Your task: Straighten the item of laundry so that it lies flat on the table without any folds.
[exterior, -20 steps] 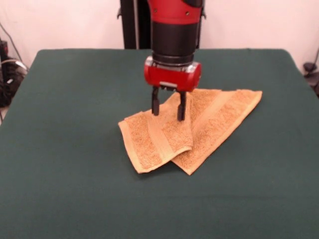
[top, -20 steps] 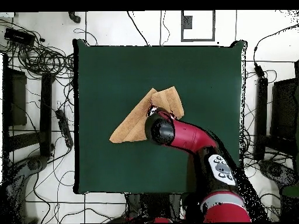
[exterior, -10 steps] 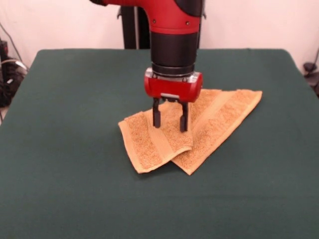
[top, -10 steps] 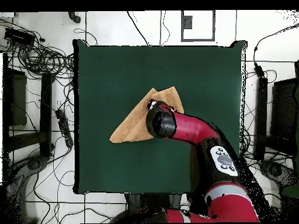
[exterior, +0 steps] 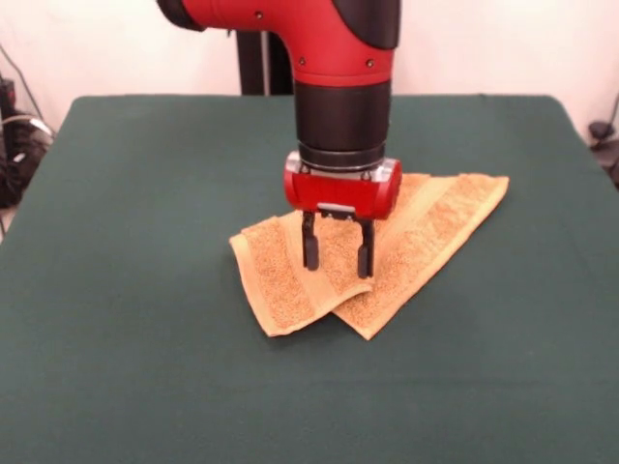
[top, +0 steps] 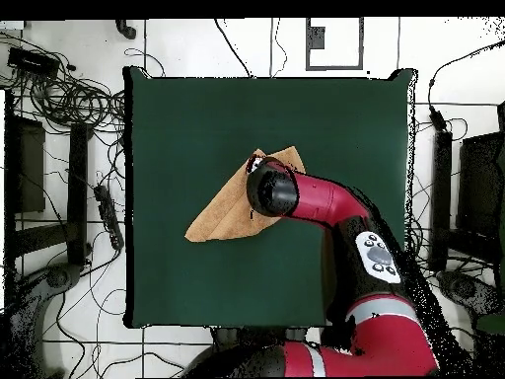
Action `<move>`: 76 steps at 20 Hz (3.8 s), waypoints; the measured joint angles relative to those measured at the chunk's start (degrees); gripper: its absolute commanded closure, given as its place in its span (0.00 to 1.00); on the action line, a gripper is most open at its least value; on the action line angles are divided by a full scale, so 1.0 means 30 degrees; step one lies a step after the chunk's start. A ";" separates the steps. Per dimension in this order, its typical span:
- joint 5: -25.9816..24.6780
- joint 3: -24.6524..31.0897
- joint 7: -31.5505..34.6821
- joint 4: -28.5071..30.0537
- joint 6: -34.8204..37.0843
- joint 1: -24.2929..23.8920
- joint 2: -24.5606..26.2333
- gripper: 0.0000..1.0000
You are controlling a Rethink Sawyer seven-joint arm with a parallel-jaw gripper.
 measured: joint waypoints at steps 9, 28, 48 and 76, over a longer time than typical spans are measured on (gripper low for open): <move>-0.0010 0.0442 0.0000 -0.1681 0.0806 0.0009 0.0773 0.00; -0.0012 -0.0273 0.0000 -0.2059 0.1111 0.2178 0.0971 0.00; -0.0016 -0.0787 0.0000 -0.2059 0.1107 0.2157 0.1421 0.00; -0.2388 -0.1331 0.0000 -0.0617 0.1115 0.0647 -0.1672 0.00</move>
